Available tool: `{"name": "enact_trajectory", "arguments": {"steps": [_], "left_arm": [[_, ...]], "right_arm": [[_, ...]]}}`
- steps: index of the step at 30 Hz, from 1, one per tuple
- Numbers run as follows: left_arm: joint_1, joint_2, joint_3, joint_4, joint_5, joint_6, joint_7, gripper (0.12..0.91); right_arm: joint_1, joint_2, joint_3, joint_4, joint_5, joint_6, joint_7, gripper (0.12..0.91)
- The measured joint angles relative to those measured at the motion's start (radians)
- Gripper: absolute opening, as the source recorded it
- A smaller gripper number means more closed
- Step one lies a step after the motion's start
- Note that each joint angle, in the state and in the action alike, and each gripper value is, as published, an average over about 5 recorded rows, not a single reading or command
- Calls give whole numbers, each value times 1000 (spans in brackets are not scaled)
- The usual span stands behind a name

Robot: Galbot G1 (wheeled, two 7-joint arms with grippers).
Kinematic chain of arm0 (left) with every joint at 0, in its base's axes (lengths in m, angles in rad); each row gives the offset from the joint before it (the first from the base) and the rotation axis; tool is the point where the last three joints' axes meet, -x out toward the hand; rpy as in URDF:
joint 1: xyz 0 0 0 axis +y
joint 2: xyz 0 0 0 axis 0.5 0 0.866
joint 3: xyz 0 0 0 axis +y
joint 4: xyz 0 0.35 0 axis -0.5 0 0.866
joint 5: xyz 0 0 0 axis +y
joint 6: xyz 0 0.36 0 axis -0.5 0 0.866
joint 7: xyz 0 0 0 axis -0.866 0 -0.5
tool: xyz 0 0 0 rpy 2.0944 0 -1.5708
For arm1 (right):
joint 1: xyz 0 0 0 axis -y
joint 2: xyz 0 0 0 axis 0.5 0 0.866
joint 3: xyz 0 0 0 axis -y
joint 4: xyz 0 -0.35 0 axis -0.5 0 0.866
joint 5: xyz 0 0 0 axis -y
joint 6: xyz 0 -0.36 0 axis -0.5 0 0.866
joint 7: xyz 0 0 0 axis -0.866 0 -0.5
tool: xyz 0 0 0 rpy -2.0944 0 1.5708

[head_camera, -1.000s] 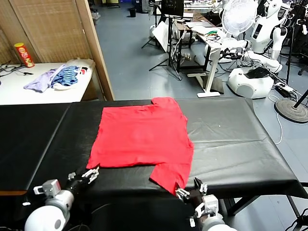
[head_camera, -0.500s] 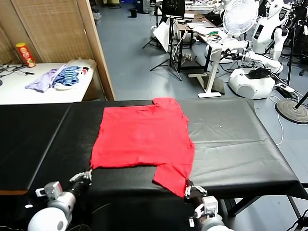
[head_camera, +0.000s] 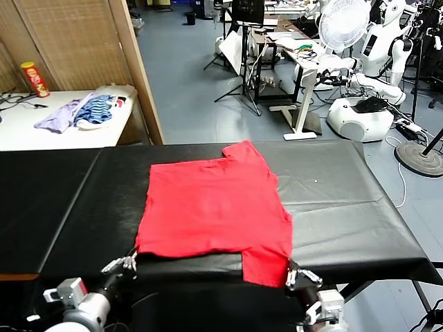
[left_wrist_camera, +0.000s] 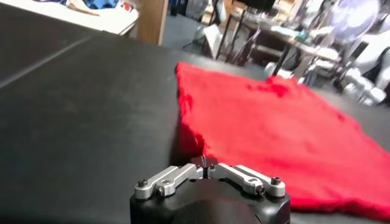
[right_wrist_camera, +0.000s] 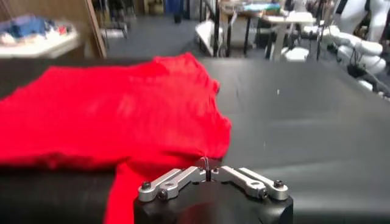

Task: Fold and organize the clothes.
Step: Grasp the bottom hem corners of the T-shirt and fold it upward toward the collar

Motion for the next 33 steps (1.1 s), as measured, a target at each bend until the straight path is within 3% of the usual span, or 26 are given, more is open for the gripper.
{"name": "enact_trajectory", "arguments": {"steps": [7, 19, 27, 30, 33], "left_arm": [[-121, 0, 25, 71, 20, -27, -11, 125], [-301, 12, 77, 269, 152, -46, -8, 125], [-372, 32, 95, 365, 181, -53, -6, 125], [-379, 36, 98, 379, 184, -53, -5, 125], [-377, 39, 98, 380, 194, -51, -4, 183]], "right_arm": [[195, -38, -30, -162, 27, 46, -17, 121], [443, -29, -101, -450, 1, 110, -69, 121], [520, -39, -136, -550, -25, 187, -121, 122], [511, -44, -138, -545, -20, 176, -117, 163], [478, -53, -126, -504, -13, 149, -107, 294]]}}
